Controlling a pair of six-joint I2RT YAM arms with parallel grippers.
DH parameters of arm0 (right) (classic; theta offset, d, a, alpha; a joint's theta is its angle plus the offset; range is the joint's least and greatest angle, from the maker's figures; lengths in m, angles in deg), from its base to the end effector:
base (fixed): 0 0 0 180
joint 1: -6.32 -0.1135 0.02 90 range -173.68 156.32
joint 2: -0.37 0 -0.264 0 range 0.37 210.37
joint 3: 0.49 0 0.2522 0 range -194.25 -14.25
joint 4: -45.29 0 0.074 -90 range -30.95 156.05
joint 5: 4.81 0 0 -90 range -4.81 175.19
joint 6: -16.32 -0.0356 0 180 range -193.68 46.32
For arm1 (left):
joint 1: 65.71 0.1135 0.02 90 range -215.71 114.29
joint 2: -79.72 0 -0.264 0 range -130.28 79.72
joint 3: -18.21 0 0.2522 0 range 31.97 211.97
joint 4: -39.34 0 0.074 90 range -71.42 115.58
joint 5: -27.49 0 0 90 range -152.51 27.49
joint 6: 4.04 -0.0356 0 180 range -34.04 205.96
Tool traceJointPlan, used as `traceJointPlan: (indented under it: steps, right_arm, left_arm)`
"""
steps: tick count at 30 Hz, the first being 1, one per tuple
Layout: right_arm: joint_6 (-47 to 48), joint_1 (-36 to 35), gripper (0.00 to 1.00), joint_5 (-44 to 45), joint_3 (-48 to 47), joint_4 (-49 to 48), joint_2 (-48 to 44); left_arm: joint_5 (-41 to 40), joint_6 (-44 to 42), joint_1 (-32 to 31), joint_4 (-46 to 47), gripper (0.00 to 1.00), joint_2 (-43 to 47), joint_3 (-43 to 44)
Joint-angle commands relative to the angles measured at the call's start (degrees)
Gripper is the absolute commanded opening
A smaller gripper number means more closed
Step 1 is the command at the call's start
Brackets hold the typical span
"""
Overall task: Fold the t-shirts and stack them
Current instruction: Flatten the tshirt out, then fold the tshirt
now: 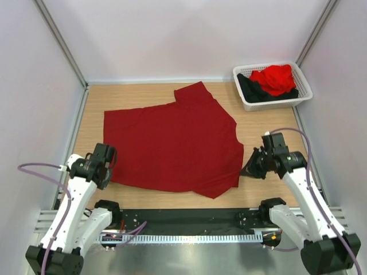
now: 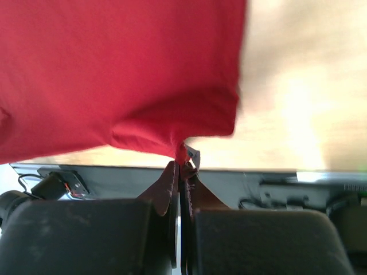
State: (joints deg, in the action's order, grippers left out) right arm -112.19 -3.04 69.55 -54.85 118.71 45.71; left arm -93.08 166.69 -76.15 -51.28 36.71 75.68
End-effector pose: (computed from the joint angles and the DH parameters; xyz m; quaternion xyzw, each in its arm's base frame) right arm 0.1270 0.0307 0.2432 0.2139 0.9426 0.2103 0.1468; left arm 0.0979 0.0004 0.2549 -0.5772 0.7647 0.1001 0.2683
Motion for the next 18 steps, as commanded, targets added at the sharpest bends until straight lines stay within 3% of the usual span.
traceJointPlan:
  steps: [1,9,18]
  right_arm:
    - [5.97,-1.0,0.01,0.79,-7.89,-8.94,6.84]
    - [10.63,-1.01,0.01,0.43,-19.15,-14.22,23.37]
    - [12.31,-1.09,0.01,-1.41,-29.0,-16.85,33.84]
  left_arm:
    - [-4.59,2.24,0.07,-2.24,0.13,-5.49,3.58]
    - [-7.75,-1.36,0.24,-3.56,0.13,-21.66,10.7]
    - [-7.14,-2.24,1.64,-2.77,0.12,-27.92,11.84]
